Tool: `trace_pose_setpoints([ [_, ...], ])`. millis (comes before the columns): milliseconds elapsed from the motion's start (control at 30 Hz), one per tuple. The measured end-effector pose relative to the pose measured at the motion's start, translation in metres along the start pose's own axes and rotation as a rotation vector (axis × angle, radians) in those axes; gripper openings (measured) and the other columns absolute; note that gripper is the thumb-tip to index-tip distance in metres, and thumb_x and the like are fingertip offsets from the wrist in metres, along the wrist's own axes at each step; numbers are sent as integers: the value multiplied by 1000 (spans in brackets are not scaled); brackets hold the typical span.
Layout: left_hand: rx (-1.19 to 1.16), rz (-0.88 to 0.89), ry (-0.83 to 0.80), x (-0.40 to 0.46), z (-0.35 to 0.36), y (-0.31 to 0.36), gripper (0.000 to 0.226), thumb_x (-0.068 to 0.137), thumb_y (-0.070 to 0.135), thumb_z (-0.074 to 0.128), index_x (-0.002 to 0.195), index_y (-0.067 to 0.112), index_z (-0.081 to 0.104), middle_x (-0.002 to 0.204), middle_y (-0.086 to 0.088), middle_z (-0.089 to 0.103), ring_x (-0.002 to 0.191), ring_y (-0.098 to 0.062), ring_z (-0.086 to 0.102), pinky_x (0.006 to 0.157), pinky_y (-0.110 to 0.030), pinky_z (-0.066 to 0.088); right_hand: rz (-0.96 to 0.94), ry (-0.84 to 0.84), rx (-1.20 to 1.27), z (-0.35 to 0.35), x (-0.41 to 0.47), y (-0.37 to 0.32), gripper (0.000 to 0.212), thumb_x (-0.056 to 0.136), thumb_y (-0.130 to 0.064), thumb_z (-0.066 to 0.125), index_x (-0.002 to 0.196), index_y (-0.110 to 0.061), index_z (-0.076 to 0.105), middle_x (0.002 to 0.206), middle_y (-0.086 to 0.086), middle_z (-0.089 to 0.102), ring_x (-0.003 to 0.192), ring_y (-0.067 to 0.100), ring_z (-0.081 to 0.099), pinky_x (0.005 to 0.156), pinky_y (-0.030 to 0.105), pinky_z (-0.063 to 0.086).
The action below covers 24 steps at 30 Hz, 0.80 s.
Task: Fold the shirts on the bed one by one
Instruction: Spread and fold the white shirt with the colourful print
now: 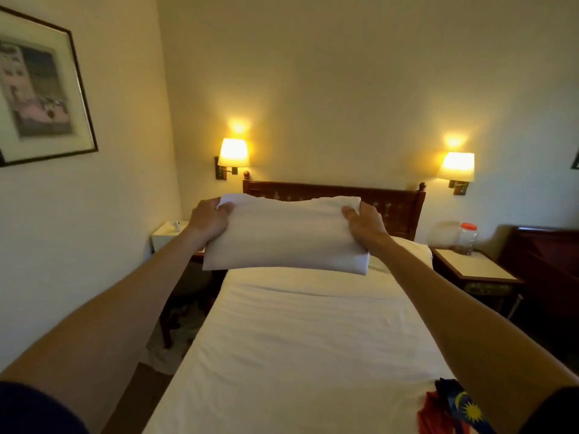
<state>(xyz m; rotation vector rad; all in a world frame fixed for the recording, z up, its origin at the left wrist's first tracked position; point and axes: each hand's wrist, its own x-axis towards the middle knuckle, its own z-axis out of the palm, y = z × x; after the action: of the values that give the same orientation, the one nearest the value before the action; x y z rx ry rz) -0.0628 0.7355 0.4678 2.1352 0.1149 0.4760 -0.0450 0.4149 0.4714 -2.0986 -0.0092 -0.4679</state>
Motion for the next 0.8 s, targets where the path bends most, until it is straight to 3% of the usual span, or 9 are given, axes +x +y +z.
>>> trace_pose_setpoints([
  [100,-14,0,66,-15,-57,-15,48,103,37,46,142,9,52,136,-15,57,117,-31,56,92,-39,45,-64,-50,36,25,-24,-43,35,101,-32,50,125,-8,60,119,13,63,107,29,57,84,32,39],
  [233,-19,-49,159,-41,-149,-41,46,102,36,49,140,10,54,135,-16,58,118,-34,56,101,-47,47,-156,-125,82,75,-58,-107,34,102,-31,47,126,-9,59,116,11,61,105,28,55,83,31,37],
  [400,19,-94,326,-87,-279,-84,39,102,33,51,131,10,61,126,-16,64,111,-34,61,98,-46,50,-231,-231,167,163,-105,-193,42,103,-34,46,136,-9,51,124,11,56,119,31,53,88,32,37],
  [500,67,-124,428,-126,-357,-113,33,101,29,52,124,11,67,122,-16,66,111,-34,61,98,-47,51,-245,-347,236,225,-142,-243,48,103,-39,46,142,-10,46,131,10,54,117,29,53,98,39,44],
  [667,149,-216,603,-209,-479,-163,31,101,27,52,122,13,69,121,-16,68,110,-36,63,96,-49,52,-386,-565,340,326,-215,-327,36,102,-33,49,131,-13,57,127,12,61,114,32,55,95,39,43],
  [800,206,-337,769,-283,-563,-199,32,102,29,50,124,11,66,123,-16,66,107,-33,63,93,-41,52,-500,-741,409,402,-285,-395,34,101,-26,51,130,-12,59,126,14,63,115,35,57,93,38,45],
])
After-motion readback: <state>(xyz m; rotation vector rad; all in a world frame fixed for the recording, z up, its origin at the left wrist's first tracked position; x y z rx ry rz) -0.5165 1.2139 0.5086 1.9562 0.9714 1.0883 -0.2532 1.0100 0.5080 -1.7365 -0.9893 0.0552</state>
